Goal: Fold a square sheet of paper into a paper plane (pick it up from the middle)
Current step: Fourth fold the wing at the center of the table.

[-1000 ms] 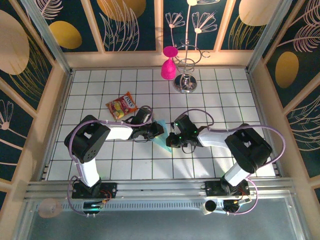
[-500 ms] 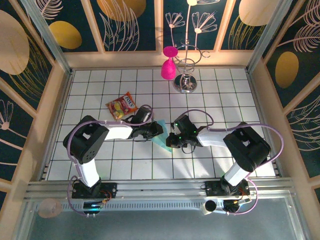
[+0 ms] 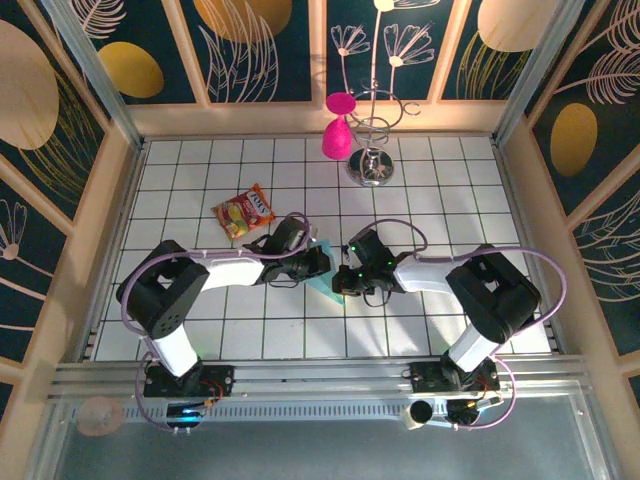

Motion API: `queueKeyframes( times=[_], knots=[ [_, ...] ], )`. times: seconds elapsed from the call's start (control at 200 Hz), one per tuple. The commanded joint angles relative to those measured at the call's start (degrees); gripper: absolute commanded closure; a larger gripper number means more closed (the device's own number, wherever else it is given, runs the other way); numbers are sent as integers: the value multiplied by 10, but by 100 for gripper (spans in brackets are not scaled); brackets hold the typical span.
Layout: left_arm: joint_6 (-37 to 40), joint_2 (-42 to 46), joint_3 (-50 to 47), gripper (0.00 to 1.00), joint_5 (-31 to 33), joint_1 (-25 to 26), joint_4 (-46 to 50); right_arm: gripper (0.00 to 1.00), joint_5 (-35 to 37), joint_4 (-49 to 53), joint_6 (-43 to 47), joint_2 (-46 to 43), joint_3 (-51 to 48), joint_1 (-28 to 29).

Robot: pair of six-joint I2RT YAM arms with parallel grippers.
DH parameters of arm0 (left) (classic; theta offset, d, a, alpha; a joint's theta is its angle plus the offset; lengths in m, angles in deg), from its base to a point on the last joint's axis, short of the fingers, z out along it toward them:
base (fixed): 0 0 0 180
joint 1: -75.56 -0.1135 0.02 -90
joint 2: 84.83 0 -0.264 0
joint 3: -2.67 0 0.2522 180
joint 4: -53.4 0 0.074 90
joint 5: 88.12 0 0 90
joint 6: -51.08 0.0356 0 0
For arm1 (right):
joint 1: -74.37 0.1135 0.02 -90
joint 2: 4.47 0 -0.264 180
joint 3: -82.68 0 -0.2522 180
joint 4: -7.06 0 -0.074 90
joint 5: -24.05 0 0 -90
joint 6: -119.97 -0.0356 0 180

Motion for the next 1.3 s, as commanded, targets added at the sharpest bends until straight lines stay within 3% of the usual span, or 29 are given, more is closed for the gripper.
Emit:
queueKeyframes(
  times=[0.0, 0.235, 0.511, 1.026, 1.291],
  knots=[
    [13, -25, 5, 93, -13, 1, 0, 100, 26, 75, 0, 30, -10, -2],
    [8, -50, 5, 90, -34, 2, -9, 100, 27, 83, -6, 37, -11, -2],
    [39, -66, 42, 88, 53, -8, 100, 100, 54, 126, 10, 52, -23, 0],
    [136, -114, 129, 84, 72, -105, 158, 100, 73, 145, 22, 68, -44, 0],
    [172, -141, 170, 87, 116, -154, 171, 100, 79, 144, 22, 66, -46, -1]
  ],
)
